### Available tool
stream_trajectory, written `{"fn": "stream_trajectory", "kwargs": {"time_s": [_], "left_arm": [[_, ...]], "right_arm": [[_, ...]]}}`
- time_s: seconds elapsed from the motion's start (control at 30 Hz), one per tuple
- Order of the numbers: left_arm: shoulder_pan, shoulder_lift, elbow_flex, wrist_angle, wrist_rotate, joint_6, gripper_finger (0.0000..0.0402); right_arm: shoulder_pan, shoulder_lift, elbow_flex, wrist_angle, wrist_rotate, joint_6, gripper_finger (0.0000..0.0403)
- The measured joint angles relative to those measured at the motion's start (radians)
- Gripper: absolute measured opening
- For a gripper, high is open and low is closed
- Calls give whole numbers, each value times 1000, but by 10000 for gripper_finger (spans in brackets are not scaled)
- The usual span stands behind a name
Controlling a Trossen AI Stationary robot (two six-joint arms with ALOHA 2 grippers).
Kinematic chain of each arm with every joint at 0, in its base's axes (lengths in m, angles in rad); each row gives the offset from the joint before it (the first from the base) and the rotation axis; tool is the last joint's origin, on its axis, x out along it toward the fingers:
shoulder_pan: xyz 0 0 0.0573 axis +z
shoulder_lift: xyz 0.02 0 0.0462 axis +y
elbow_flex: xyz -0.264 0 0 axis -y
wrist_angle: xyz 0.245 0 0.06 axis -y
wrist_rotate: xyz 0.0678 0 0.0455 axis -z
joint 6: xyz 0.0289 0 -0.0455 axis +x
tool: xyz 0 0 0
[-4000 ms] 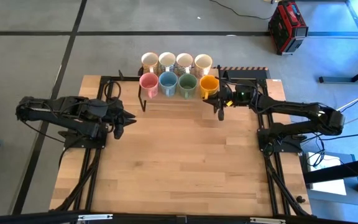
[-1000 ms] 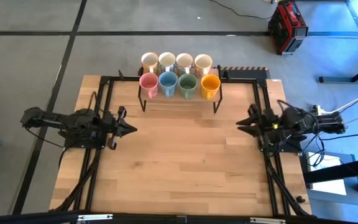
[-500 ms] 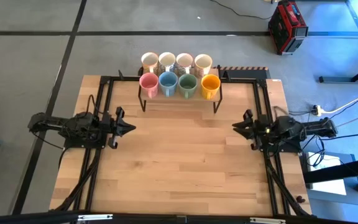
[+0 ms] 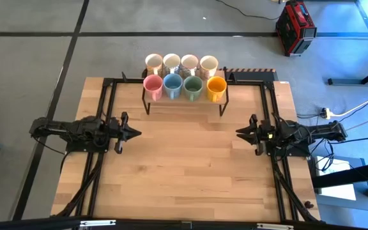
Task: Place coffee mugs
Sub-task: Return to Home Position
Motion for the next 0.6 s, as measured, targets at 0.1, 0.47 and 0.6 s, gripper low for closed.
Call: {"fn": "stream_trajectory", "kwargs": {"time_s": [0.1,0.47,0.6], "left_arm": [[0,0,0,1,1,0,0],[0,0,0,0,2,-2,0],[0,0,0,0,2,-3,0]], "right_arm": [[0,6,0,-1,0,16,76],[0,6,0,-3,-6,17,76],[0,6,0,-4,-6,18,76]]}}
